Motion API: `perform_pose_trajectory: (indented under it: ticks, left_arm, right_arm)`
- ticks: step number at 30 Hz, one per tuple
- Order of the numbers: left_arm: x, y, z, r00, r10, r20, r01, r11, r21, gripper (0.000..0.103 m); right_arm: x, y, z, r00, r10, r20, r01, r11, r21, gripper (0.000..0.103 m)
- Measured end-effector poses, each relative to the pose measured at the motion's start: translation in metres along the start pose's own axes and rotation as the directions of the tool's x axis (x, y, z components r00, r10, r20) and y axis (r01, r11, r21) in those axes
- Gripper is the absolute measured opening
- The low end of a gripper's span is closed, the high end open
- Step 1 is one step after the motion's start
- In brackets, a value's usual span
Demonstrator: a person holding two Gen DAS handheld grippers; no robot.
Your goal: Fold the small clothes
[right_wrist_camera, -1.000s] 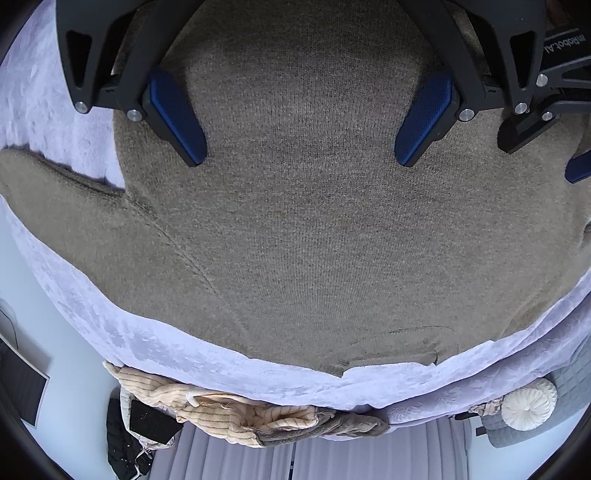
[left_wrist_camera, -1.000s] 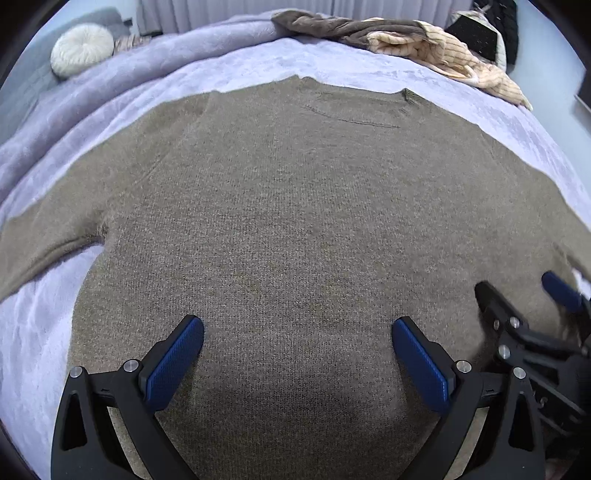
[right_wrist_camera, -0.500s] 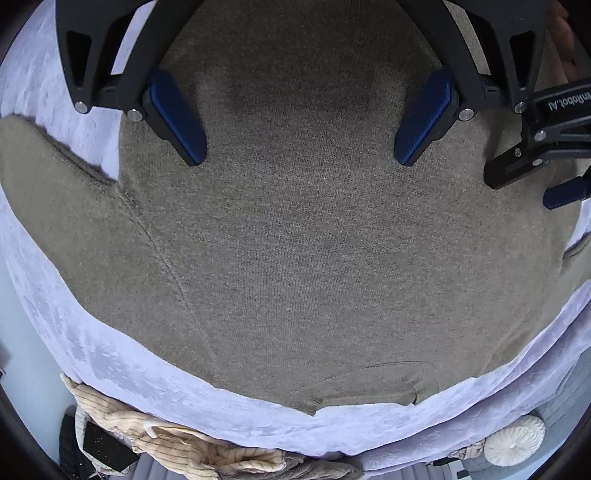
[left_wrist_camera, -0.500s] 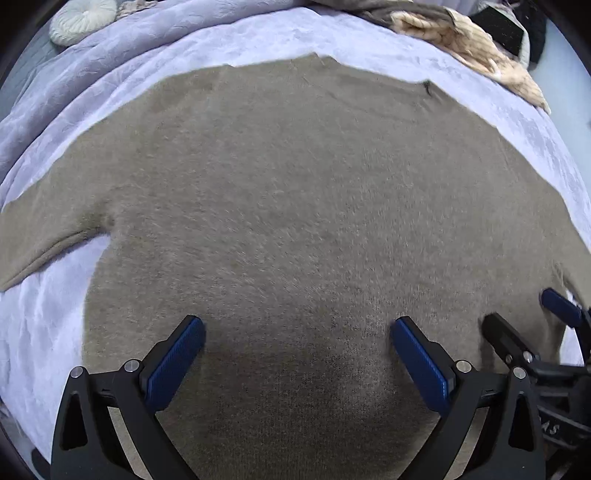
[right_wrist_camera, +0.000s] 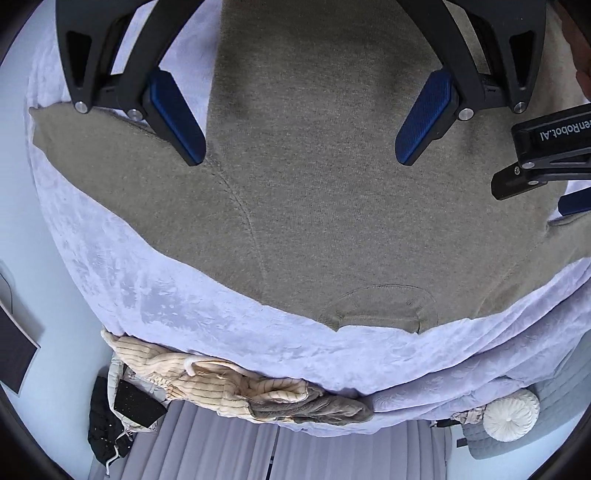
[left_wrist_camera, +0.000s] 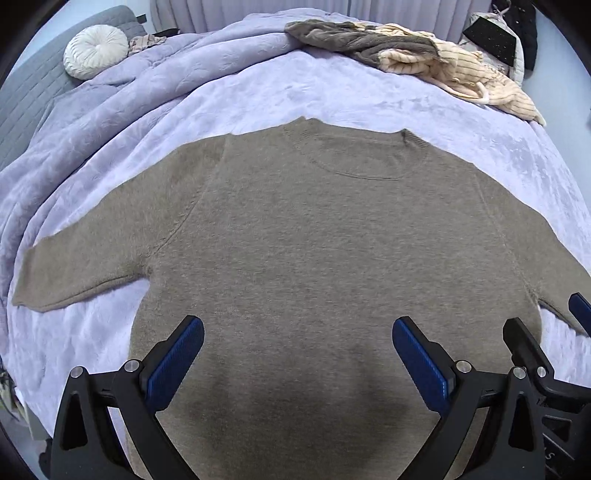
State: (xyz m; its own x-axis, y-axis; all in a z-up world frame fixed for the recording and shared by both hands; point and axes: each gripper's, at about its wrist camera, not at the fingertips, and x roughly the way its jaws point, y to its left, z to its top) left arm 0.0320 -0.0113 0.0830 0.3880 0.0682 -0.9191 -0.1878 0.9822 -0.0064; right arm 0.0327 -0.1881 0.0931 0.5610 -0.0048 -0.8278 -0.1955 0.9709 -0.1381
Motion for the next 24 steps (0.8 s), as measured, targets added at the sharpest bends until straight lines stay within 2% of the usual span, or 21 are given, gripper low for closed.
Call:
perform_pose_trajectory:
  ticks: [6,11,16,19,21,24]
  left_arm:
    - [-0.01,-0.031,0.003,0.999,0.003,0.033,-0.005,0.998,0.056,0.102]
    - [-0.02,-0.056,0.005,0.996,-0.005,0.089,-0.004,0.995,0.102,0.102]
    - [-0.029,-0.074,0.011,0.989,-0.065,0.134,0.052,0.994,0.097,0.102]
    - [-0.029,-0.084,0.015,0.988,-0.093,0.121,0.081,0.991,0.102,0.102]
    - [-0.024,-0.096,0.018,0.992,-0.089,0.088,0.077,0.988,0.131,0.102]
    - [-0.023,-0.11,0.018,0.993,-0.069,0.097,0.053,0.986,0.157,0.102]
  right_arm:
    - [-0.008,-0.03,0.004,1.0,-0.002,0.016,0.001,0.998,0.064,0.102]
    - [-0.011,-0.057,0.003,1.0,-0.014,0.024,0.011,0.994,0.105,0.102]
    - [-0.01,-0.082,0.001,0.999,-0.02,0.025,0.016,0.99,0.143,0.102]
    - [-0.009,-0.095,-0.002,0.999,-0.032,0.024,0.028,0.986,0.163,0.102]
    - [-0.008,-0.104,-0.003,0.999,-0.036,0.024,0.032,0.984,0.178,0.102]
    - [-0.008,-0.117,-0.006,0.999,-0.047,0.02,0.042,0.978,0.202,0.102]
